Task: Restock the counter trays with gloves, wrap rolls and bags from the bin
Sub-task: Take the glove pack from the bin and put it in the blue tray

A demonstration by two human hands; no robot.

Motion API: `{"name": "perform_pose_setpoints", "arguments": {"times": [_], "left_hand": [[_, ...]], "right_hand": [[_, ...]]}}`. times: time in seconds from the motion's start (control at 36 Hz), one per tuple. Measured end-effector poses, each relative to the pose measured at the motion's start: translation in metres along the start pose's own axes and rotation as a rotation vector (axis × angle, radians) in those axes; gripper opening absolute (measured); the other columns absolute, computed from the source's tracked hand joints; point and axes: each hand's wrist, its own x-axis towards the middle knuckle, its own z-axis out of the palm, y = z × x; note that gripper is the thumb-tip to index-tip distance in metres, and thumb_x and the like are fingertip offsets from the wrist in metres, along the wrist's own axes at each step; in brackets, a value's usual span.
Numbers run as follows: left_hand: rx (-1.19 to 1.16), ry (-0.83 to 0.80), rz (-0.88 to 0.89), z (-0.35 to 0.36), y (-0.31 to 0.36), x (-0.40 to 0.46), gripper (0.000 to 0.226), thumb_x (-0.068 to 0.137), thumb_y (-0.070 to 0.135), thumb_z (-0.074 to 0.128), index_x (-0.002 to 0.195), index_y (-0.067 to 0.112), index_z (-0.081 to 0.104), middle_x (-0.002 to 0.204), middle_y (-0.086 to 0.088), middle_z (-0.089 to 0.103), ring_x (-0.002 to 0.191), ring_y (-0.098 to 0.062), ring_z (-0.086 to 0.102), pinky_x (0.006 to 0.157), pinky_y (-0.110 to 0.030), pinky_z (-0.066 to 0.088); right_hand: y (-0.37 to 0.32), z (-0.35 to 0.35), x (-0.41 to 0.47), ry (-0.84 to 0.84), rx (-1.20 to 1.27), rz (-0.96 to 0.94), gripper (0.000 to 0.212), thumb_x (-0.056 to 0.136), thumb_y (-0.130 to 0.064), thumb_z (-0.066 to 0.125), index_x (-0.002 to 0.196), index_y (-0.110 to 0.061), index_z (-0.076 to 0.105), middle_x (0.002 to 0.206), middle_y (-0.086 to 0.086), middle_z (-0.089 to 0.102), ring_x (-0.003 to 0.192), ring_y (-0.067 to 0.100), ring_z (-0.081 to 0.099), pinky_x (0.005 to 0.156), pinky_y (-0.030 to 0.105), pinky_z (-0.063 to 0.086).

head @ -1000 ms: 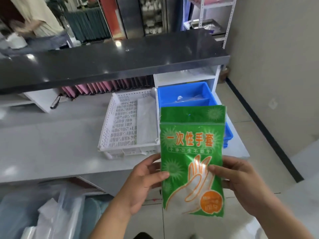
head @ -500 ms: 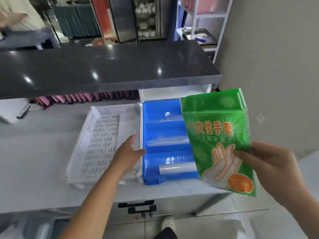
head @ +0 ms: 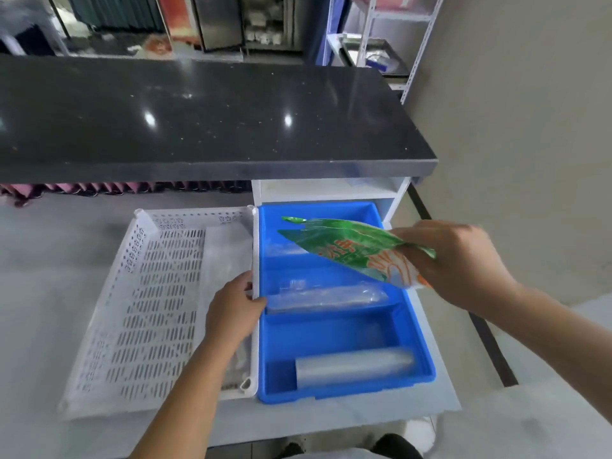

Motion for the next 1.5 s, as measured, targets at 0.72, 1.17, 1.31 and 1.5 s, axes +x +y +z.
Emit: {"name": "perform_pose_setpoints", "arguments": {"times": [0.72, 1.17, 1.31, 1.5], "left_hand": [[-0.057, 0.146, -0.241, 0.017, 0.002, -0.006, 0.054, 0.085, 0.023, 0.068, 0.13, 0.05, 0.054, 0.098, 0.027, 0.067, 0.096, -0.001, 0.066, 0.085, -0.035, 0.056], [0.056, 0.14, -0.251, 0.016, 0.005, -0.008, 0.053, 0.09, 0.028, 0.063, 0.139, 0.045, 0.051, 0.116, 0.014, 0.068, 0.1, -0.007, 0.064, 0.072, -0.025, 0.049], [0.057, 0.163, -0.233, 0.019, 0.004, -0.012, 0.052, 0.092, 0.029, 0.061, 0.14, 0.043, 0.049, 0.122, 0.011, 0.068, 0.101, -0.01, 0.063, 0.079, -0.028, 0.048], [0.118, 0.166, -0.181, 0.018, 0.008, -0.015, 0.052, 0.094, 0.028, 0.058, 0.143, 0.04, 0.047, 0.126, 0.01, 0.067, 0.108, -0.016, 0.065, 0.081, -0.03, 0.053]], "right_hand": [[0.045, 0.152, 0.134, -0.467, -0.301, -0.348, 0.021, 0.085, -0.007, 0.051, 0.096, -0.02, 0.064, 0.083, 0.002, 0.059, 0.087, 0.032, 0.061, 0.057, 0.03, 0.027], [0.041, 0.153, 0.122, -0.366, -0.182, -0.159, 0.066, 0.097, -0.035, 0.049, 0.154, -0.036, 0.016, 0.162, 0.004, 0.024, 0.148, 0.033, 0.019, 0.116, 0.059, 0.012], [0.03, 0.176, 0.074, -0.559, -0.149, -0.106, 0.068, 0.093, -0.07, 0.019, 0.153, -0.046, -0.002, 0.166, -0.003, -0.006, 0.152, 0.029, -0.01, 0.115, 0.065, 0.0], [0.04, 0.189, 0.092, -0.595, -0.089, 0.067, 0.071, 0.089, -0.075, 0.018, 0.153, -0.046, 0.008, 0.166, -0.007, -0.011, 0.151, 0.026, -0.015, 0.114, 0.069, -0.001]]}}
